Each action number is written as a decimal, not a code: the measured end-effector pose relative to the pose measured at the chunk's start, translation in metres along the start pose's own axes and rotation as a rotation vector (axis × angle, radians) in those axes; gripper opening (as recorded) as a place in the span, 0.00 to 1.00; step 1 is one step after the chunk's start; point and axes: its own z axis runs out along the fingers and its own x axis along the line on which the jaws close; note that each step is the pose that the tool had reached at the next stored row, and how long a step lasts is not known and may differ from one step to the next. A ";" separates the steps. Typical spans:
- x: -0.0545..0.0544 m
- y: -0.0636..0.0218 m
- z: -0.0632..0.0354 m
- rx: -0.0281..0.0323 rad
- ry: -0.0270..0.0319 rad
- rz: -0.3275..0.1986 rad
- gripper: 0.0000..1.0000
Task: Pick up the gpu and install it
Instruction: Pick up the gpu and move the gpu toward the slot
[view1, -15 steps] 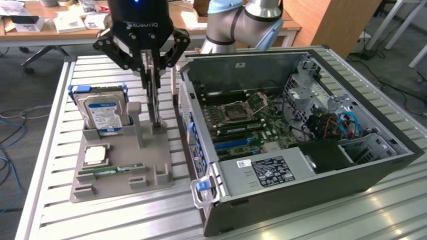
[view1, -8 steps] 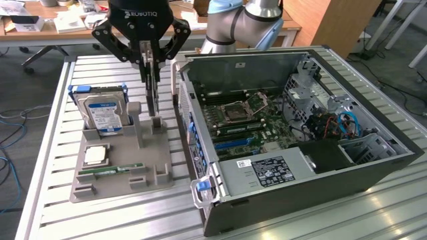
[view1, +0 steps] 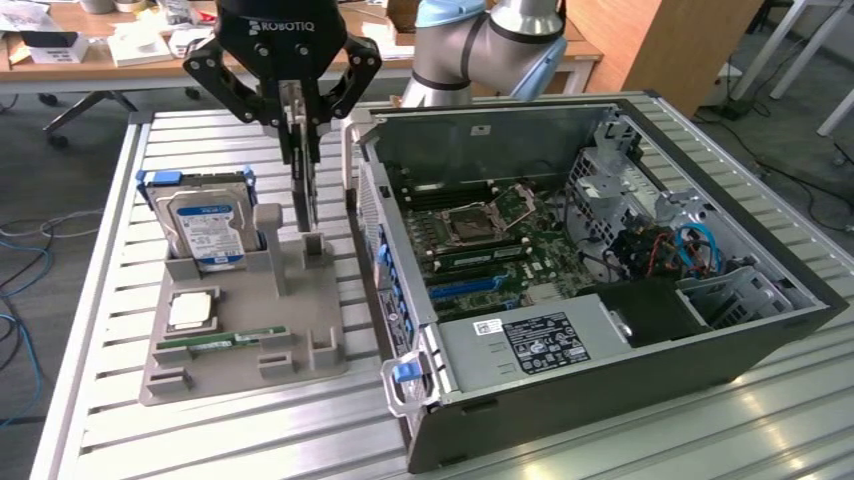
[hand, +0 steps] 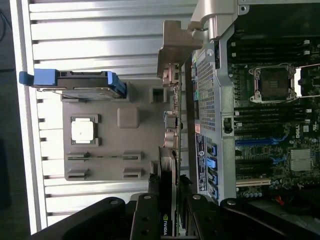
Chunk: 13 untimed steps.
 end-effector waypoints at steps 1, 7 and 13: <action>0.000 0.0001 -0.0001 0.0001 0.0001 0.000 0.26; -0.009 0.0007 0.0003 0.0000 -0.0001 0.000 0.26; -0.025 0.0019 0.0007 -0.0001 0.0000 0.000 0.26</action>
